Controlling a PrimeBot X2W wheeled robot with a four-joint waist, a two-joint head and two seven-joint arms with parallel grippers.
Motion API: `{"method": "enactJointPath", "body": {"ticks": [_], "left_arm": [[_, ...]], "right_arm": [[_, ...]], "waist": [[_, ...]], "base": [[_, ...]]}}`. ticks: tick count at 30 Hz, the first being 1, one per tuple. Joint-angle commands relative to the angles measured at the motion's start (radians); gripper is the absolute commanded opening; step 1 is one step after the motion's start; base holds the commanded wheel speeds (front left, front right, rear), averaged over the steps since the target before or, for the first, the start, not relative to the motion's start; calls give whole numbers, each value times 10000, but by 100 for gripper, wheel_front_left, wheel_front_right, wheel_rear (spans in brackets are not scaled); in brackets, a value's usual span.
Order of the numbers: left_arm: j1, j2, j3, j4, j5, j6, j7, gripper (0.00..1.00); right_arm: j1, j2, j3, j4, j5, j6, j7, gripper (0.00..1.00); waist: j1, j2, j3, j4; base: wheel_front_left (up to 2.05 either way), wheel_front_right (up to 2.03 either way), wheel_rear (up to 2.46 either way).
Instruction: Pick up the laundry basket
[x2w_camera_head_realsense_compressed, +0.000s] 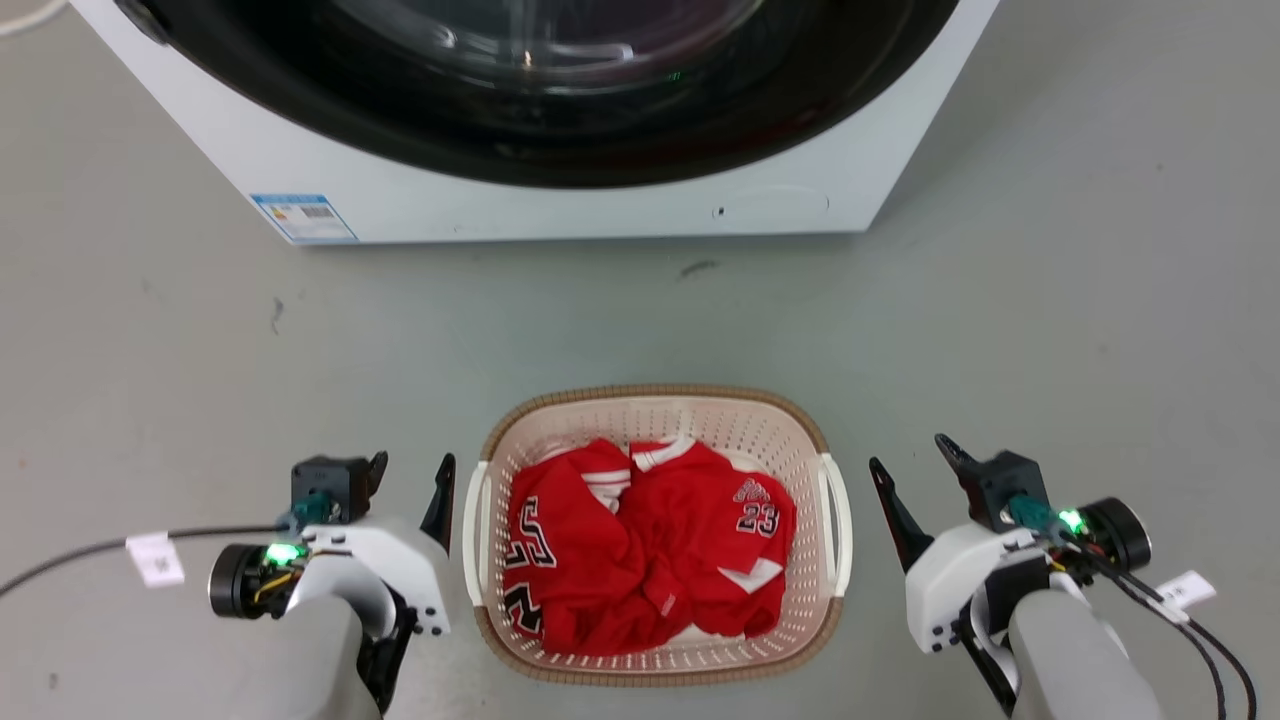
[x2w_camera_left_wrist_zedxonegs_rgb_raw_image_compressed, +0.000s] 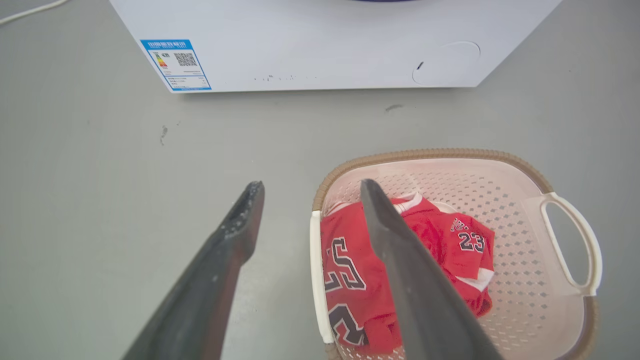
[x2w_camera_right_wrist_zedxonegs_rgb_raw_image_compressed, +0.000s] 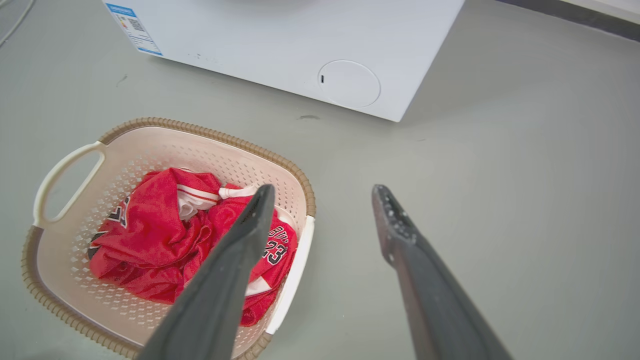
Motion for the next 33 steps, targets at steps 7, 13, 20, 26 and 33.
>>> {"method": "enactJointPath", "body": {"ticks": [7, 13, 20, 26, 33], "left_arm": [[-1369, 339, -1424, 1382, -1559, -16, 916, 100], [-1991, 583, -2431, 1720, -2629, -15, 1592, 100], [-2392, 698, -3219, 1935, -3387, -16, 1901, 100], [-2728, 741, -3957, 2077, -3943, -16, 2015, 100], [-3226, 833, -4701, 2364, -4476, -17, 1944, 100]], "right_arm": [[-1550, -9, 423, 2107, 108, -7, -25, 100], [-2563, -11, 1020, 3448, 511, -7, -23, 100], [-3279, -9, 1682, 4321, 1055, -7, -23, 100], [-3731, -11, 2227, 4693, 1500, -7, 115, 100], [-4120, -12, 2669, 4897, 1917, -7, 347, 100]], "waist": [[-2, 0, 1258, -129], [-2, 0, 1959, -126], [-2, 0, 2527, -104], [-2, 0, 3065, -41], [-2, 0, 3680, 5]], "base": [[0, 0, 0], [0, 0, 0], [0, 0, 0], [0, 0, 0], [0, 0, 0]]}}
